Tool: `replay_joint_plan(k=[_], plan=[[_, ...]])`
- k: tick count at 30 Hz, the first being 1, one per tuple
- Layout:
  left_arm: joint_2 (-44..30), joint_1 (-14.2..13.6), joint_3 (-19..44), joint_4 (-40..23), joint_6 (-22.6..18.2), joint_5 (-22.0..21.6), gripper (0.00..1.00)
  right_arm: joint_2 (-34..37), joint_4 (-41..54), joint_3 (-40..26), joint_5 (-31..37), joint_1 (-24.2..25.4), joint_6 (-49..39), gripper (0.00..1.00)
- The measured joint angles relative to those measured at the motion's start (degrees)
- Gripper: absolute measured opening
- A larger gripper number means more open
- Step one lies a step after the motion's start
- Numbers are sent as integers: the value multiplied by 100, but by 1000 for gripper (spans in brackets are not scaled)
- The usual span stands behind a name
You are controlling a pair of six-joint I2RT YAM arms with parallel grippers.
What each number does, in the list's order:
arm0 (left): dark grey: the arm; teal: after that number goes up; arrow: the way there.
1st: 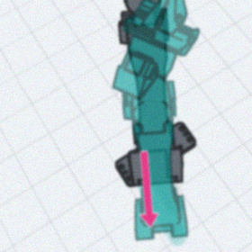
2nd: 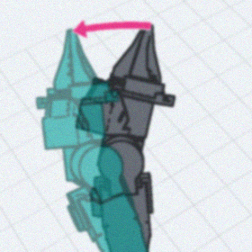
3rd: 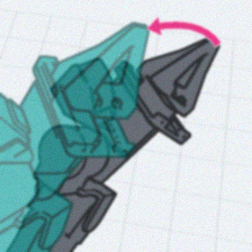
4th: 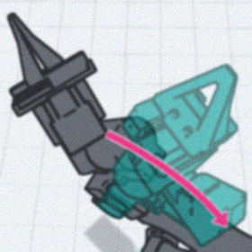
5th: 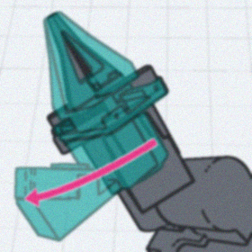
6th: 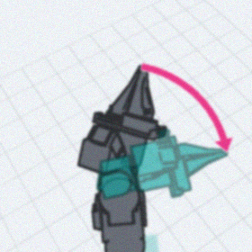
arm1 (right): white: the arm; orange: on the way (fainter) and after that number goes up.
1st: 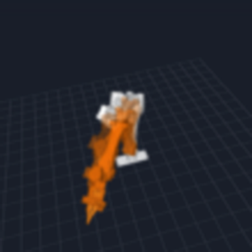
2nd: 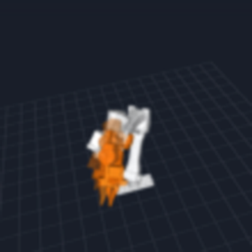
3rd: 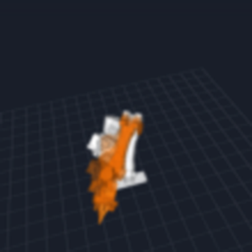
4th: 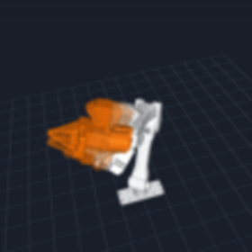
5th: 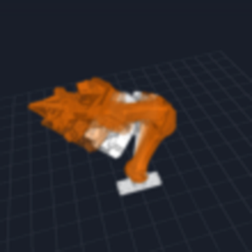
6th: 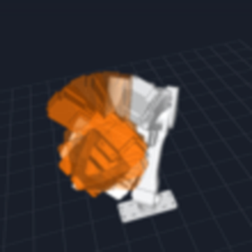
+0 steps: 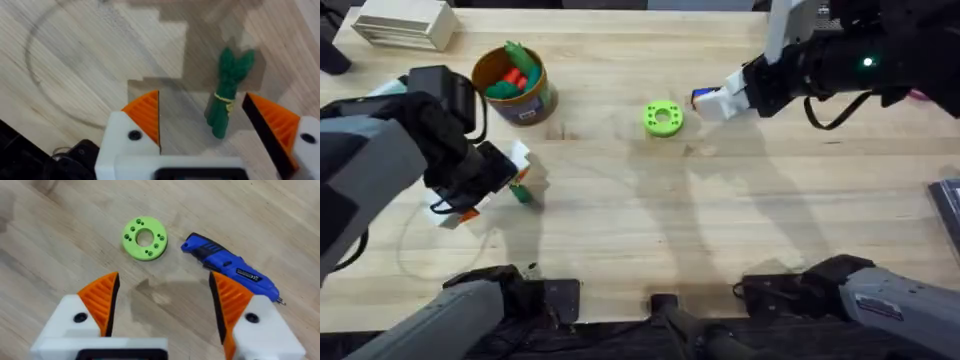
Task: Pick up the gripper from the table and insert it into the empty holder that is missing its gripper. Then pick up a screw, insert it into the mounting hole, and use the screwdriver to tighten it. Finally, clean up the table by picking up the vegetable and placing it into the bucket.
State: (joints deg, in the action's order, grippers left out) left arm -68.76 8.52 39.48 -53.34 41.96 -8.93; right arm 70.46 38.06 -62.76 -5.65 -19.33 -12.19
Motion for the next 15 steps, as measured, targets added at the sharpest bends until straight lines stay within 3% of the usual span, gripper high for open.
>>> replay_joint_plan(k=[6,8,13,15], plan=[[-259,594,-2,49,-225,332,964,0,13,0,0,0,0,970],[-316,725,-2,57,-289,415,763,0,32,0,0,0,0,969],[-366,813,0,43,-481,532,44,0,59,0,0,0,0,971],[-364,813,4,-45,-503,538,16,0,58,0,0,0,0,970]])
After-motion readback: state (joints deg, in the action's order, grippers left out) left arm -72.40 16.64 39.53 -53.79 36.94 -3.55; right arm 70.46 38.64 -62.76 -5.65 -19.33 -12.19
